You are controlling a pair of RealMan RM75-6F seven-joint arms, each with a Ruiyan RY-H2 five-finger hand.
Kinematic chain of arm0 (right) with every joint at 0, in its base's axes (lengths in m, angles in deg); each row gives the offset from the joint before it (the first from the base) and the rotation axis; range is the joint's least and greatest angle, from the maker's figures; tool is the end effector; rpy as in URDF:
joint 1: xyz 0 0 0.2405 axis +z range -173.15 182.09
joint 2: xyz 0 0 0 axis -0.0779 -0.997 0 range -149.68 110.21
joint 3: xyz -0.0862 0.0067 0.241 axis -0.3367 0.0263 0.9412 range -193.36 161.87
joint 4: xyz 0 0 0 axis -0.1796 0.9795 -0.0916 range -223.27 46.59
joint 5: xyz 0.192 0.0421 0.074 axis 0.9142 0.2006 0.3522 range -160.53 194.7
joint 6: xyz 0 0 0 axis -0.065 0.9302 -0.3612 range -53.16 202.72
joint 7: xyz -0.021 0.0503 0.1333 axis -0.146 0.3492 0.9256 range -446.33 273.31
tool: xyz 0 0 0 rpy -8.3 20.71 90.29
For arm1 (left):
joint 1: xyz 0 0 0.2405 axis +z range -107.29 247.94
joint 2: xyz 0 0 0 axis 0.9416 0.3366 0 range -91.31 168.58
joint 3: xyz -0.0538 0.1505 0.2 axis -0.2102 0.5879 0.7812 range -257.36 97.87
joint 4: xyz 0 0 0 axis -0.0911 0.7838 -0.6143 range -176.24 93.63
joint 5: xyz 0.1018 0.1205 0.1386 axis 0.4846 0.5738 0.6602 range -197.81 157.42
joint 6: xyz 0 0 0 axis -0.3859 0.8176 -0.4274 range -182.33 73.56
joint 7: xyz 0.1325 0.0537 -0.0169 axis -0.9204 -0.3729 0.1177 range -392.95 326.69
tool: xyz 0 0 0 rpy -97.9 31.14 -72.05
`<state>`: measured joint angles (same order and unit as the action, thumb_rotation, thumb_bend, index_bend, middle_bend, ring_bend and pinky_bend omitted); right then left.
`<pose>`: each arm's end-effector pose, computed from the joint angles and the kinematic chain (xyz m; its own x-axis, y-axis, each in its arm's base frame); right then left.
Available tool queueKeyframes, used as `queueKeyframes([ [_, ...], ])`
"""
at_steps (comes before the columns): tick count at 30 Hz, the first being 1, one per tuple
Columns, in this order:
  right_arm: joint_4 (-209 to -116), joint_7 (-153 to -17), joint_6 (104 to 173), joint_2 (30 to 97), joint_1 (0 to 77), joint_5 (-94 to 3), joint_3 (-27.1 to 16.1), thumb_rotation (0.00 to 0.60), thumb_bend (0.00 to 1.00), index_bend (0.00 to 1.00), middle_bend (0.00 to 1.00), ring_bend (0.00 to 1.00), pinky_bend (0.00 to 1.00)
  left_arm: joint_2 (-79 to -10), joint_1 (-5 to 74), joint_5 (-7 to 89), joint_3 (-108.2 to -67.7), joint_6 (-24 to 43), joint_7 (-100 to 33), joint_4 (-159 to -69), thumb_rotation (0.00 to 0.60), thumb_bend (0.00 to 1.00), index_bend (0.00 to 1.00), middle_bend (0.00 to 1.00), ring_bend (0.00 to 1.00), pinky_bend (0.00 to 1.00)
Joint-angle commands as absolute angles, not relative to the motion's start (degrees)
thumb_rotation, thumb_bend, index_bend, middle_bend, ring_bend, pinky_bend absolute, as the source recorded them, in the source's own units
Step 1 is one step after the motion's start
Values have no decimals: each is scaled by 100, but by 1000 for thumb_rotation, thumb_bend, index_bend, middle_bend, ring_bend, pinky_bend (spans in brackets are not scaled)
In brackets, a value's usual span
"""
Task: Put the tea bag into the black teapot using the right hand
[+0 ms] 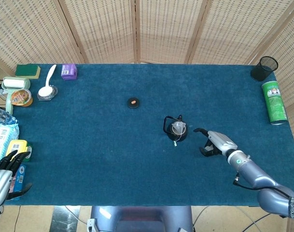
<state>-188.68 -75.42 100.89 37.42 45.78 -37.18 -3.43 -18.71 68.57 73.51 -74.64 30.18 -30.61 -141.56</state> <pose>-0.1960 -0.3359 0.0958 0.0543 -0.6502 0.7578 -0.9979 -0.0082 0.0645 -0.2947 0.1322 0.1584 0.3429 0.1728 0.9234 0.9394 -0.0693 -0.3358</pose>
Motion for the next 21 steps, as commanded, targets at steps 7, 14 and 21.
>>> queueKeyframes([
  [7, -18687, -7423, 9402, 3527, 5239, -3466, -319, 600, 634, 65, 1000, 1000, 1000, -1871, 6860, 7293, -7470, 2985, -3083, -14151, 600, 275, 83, 136, 0, 101],
  [14, -18394, -7489, 9086, 3660, 5728, -3210, -541, 600, 638, 60, 1000, 1000, 1000, -1890, 6867, 7235, -7471, 2954, -3083, -14128, 600, 275, 83, 135, 0, 101],
  [21, -18264, -7571, 9004, 3761, 6196, -2898, -869, 600, 639, 60, 1000, 1000, 1000, -1911, 6883, 7205, -7467, 2947, -3060, -14093, 600, 274, 84, 136, 0, 101],
])
